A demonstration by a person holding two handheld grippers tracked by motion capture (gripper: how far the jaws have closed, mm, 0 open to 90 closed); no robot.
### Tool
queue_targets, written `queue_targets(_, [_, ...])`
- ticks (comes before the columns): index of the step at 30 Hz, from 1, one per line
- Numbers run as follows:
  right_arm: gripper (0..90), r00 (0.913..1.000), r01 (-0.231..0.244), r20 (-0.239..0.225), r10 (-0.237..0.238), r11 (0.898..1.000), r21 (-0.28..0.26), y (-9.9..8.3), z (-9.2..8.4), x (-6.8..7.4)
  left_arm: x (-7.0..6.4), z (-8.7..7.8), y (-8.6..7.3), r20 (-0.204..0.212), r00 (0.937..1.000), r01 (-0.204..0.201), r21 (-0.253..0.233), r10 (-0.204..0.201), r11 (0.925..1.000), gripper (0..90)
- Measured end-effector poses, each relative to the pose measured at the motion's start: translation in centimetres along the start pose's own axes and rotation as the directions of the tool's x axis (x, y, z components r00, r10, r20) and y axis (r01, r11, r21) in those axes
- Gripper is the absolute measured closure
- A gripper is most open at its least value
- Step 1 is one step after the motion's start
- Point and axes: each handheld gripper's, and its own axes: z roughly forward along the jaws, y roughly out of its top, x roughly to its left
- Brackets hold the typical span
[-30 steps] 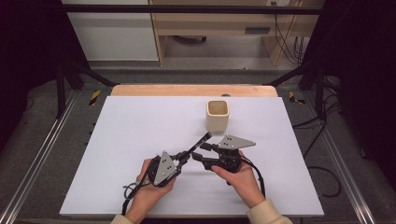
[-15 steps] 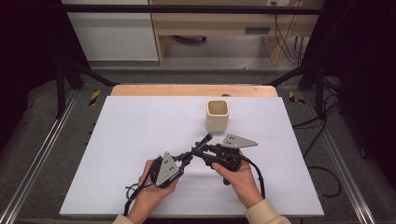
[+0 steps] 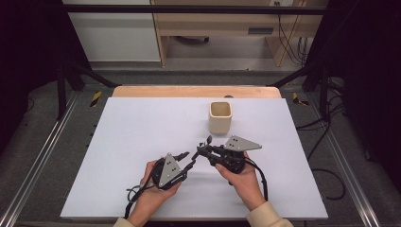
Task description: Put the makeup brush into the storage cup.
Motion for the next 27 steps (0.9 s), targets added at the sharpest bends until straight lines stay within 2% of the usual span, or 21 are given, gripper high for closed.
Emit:
queue_targets(1, [78.0,0.9997,0.008,0.023,-0.008,1.000,0.013,0.0,-0.2,-0.2,0.3,-0.1,-0.2,-0.010,0.9999,0.006,0.010,-0.006,0.9999,58.6])
queue_targets(2, [78.0,0.9997,0.008,0.023,-0.008,1.000,0.013,0.0,-0.2,-0.2,0.3,-0.1,-0.2,-0.010,0.9999,0.006,0.010,-0.006,0.9999,57.3])
queue_targets(3, [78.0,0.9986,0.015,0.051,-0.016,1.000,0.025,-0.1,-0.5,-0.7,0.6,-0.2,-0.3,-0.016,0.9998,0.009,0.013,-0.009,0.9999,55.8])
queue_targets(5, [78.0,0.9963,0.022,0.082,-0.025,0.999,0.037,-0.1,-0.7,-1.0,1.2,-0.4,-0.5,-0.021,0.9993,0.032,0.022,-0.031,0.9993,52.7])
queue_targets(8, [78.0,0.9937,0.023,0.108,-0.028,0.999,0.047,-0.2,-1.0,-1.5,1.6,-0.4,-0.7,-0.017,0.9986,0.051,0.033,-0.050,0.9982,47.2])
queue_targets(11, [78.0,0.9912,0.020,0.130,-0.027,0.998,0.056,-0.4,-1.2,-2.0,2.2,-0.6,-0.9,-0.032,0.9966,0.077,0.033,-0.076,0.9965,44.3])
queue_targets(16, [78.0,0.9872,0.026,0.155,-0.036,0.998,0.066,-0.5,-1.6,-2.5,2.7,-1.0,-0.9,-0.035,0.9956,0.088,0.032,-0.087,0.9956,37.5])
queue_targets(21, [78.0,0.9752,0.053,0.208,-0.075,0.992,0.110,-0.4,-2.7,-2.6,3.2,-2.4,-1.4,-0.009,0.9945,0.104,0.063,-0.104,0.9926,27.6])
queue_targets(24, [78.1,0.9645,0.080,0.238,-0.114,0.986,0.146,-0.3,-3.2,-2.8,3.5,-3.2,-1.8,-0.016,0.9936,0.113,0.058,-0.112,0.9919,23.1])
queue_targets(25, [78.0,0.9591,0.093,0.251,-0.131,0.983,0.157,-0.3,-3.3,-2.9,3.9,-3.7,-2.0,-0.013,0.9885,0.151,0.045,-0.151,0.9875,21.2])
queue_targets(27, [78.0,0.9551,0.100,0.259,-0.144,0.980,0.175,-0.1,-3.4,-3.3,4.1,-4.0,-2.1,-0.015,0.9870,0.161,0.040,-0.160,0.9862,17.0])
